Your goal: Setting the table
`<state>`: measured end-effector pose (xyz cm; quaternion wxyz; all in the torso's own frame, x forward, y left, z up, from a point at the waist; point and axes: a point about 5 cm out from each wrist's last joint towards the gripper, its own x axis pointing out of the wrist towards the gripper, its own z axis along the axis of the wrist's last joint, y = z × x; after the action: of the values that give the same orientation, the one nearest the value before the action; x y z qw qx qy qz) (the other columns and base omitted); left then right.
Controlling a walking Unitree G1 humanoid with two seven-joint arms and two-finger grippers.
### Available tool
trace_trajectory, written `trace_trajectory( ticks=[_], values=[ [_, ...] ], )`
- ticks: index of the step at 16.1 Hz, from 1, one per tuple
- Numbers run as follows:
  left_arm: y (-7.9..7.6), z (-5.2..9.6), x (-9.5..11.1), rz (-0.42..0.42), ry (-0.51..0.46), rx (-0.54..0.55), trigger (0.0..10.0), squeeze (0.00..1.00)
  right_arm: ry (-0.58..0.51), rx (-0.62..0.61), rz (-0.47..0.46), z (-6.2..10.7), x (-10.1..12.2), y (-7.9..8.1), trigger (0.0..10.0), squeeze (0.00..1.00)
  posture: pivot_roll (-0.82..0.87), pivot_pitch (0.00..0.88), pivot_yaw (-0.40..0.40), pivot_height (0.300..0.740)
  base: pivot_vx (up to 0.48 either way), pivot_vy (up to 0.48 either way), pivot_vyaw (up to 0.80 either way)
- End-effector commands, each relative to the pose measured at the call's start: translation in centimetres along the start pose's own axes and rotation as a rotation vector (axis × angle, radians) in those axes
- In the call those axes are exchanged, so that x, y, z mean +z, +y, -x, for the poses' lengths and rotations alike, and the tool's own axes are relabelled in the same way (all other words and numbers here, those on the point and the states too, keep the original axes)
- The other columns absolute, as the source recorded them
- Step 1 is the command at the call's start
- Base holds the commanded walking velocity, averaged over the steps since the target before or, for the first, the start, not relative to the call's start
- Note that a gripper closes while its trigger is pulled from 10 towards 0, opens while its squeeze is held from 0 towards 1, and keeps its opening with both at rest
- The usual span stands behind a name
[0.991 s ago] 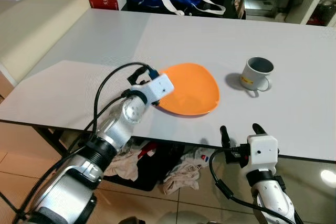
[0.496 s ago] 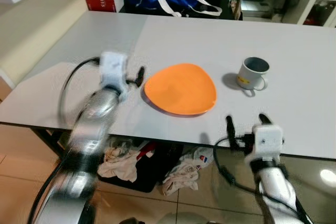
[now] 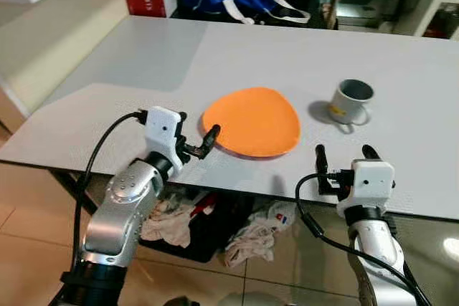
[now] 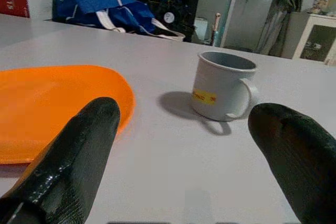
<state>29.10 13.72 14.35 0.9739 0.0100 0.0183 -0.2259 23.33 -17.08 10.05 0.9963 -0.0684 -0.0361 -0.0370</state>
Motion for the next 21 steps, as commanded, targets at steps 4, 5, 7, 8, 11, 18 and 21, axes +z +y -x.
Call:
trace_trajectory(
  ticks=[4,5,7,8,11,18,21],
  values=[
    [0.3,-0.8,0.0,0.021,0.015,0.036,10.0,0.00,0.051,-0.012,0.004,0.5,-0.8,-0.7,10.0,0.00,-0.09,0.000,0.025,0.740,0.000,0.457,-0.20],
    [0.4,-1.1,-0.5,0.025,0.030,0.047,10.0,0.00,0.061,-0.013,0.010,0.8,-1.0,-0.9,10.0,0.00,-0.10,0.000,0.028,0.740,0.000,0.458,-0.80],
    [0.3,-1.0,-1.0,0.010,0.039,0.038,10.0,0.00,0.063,-0.020,0.012,1.0,-1.1,-1.2,10.0,0.00,-0.11,0.000,0.030,0.740,0.000,0.458,-0.80],
    [0.4,-0.9,-1.4,0.008,0.050,0.040,10.0,0.00,0.065,-0.022,0.016,1.1,-1.1,-1.2,10.0,0.00,-0.12,0.000,0.032,0.740,0.000,0.458,-0.80],
    [1.0,-1.1,-1.2,-0.013,0.035,0.076,10.0,0.00,0.057,-0.022,0.026,1.2,-1.1,-1.3,10.0,0.00,-0.12,0.000,0.031,0.740,0.000,0.459,-0.27],
    [2.7,2.2,-2.3,-0.140,-0.045,0.259,10.0,0.00,0.027,0.011,0.014,2.1,-1.8,-1.4,10.0,0.00,-0.09,0.000,0.018,0.740,-0.138,0.423,0.00],
    [2.0,1.7,-2.2,-0.121,-0.063,0.234,10.0,0.00,0.034,0.029,0.020,2.0,-2.3,-1.2,10.0,0.00,-0.09,0.000,0.018,0.740,0.000,0.140,0.00]
  ],
)
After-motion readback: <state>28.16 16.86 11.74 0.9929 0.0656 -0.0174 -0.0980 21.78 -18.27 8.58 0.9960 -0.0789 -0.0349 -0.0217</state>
